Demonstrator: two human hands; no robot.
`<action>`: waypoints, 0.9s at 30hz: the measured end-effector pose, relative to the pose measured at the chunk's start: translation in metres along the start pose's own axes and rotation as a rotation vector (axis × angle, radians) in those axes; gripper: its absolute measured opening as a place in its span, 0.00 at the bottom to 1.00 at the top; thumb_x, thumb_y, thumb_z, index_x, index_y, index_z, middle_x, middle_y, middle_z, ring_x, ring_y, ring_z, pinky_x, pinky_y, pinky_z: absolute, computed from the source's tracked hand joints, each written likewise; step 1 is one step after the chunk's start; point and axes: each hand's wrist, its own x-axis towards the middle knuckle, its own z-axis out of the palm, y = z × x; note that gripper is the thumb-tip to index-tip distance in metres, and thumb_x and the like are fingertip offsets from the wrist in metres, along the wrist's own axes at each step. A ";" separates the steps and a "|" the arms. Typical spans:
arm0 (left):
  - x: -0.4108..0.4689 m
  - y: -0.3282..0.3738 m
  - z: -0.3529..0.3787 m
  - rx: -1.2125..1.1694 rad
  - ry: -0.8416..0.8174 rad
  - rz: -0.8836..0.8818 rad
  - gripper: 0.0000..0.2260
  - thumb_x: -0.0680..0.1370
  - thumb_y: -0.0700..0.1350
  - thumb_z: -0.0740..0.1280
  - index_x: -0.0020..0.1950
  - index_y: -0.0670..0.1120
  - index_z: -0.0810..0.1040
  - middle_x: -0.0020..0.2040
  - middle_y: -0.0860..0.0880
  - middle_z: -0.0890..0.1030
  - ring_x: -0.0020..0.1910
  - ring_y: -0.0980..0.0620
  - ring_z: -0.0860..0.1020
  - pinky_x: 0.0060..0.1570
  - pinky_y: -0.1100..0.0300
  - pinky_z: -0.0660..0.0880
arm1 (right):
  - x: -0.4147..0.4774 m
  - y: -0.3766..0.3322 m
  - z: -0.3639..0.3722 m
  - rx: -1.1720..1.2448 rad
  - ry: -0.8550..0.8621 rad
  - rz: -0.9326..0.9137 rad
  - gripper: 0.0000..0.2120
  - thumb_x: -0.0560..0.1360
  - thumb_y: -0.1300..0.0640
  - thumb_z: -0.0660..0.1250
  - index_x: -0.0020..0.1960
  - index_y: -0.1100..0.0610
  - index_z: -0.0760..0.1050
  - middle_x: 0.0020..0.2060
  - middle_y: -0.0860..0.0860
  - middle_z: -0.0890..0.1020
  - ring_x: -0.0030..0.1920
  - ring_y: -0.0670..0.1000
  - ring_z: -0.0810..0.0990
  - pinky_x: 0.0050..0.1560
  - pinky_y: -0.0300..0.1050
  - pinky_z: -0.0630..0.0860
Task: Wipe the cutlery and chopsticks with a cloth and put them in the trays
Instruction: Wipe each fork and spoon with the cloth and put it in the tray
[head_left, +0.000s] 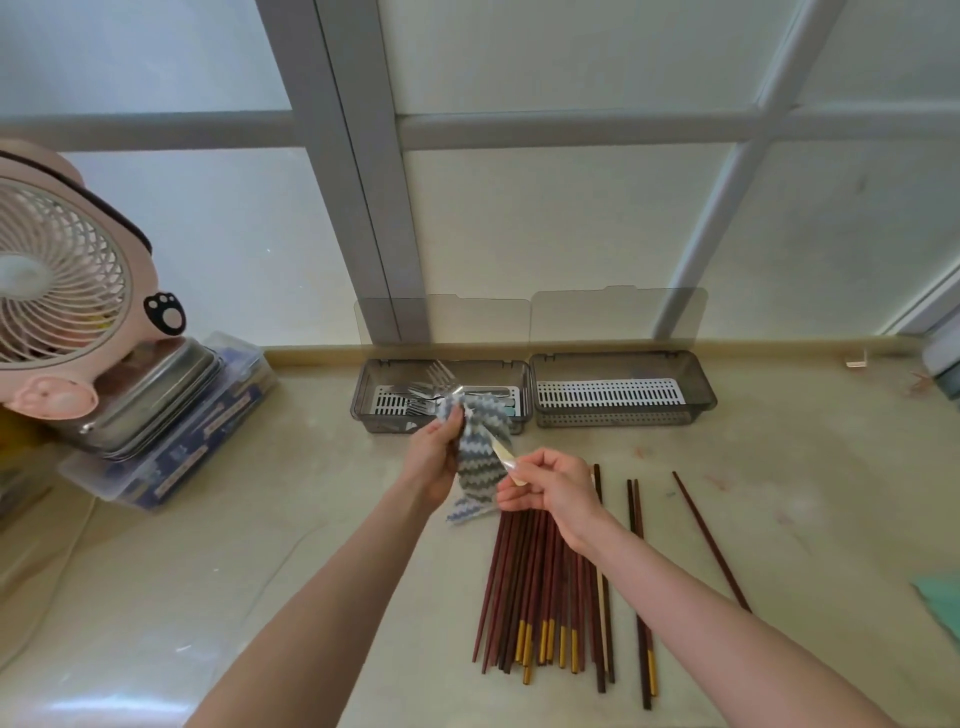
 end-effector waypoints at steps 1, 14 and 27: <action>0.000 0.000 0.002 0.015 0.038 0.015 0.07 0.78 0.42 0.62 0.46 0.39 0.76 0.44 0.42 0.79 0.41 0.47 0.77 0.45 0.55 0.74 | 0.000 0.002 0.001 -0.016 -0.004 0.001 0.02 0.74 0.69 0.66 0.44 0.68 0.76 0.32 0.62 0.81 0.30 0.55 0.82 0.33 0.46 0.81; -0.009 0.001 0.013 -0.022 0.286 0.080 0.07 0.78 0.39 0.62 0.52 0.36 0.74 0.49 0.39 0.80 0.43 0.46 0.80 0.40 0.55 0.76 | 0.001 0.008 0.002 0.328 -0.166 0.042 0.10 0.75 0.70 0.61 0.54 0.67 0.76 0.37 0.60 0.83 0.36 0.52 0.83 0.39 0.41 0.81; -0.034 -0.009 0.024 0.110 0.187 0.208 0.05 0.76 0.42 0.66 0.45 0.41 0.79 0.42 0.43 0.83 0.41 0.47 0.82 0.38 0.56 0.80 | 0.023 0.017 0.025 0.134 0.106 -0.044 0.22 0.73 0.67 0.68 0.64 0.52 0.69 0.55 0.54 0.79 0.54 0.53 0.80 0.47 0.46 0.80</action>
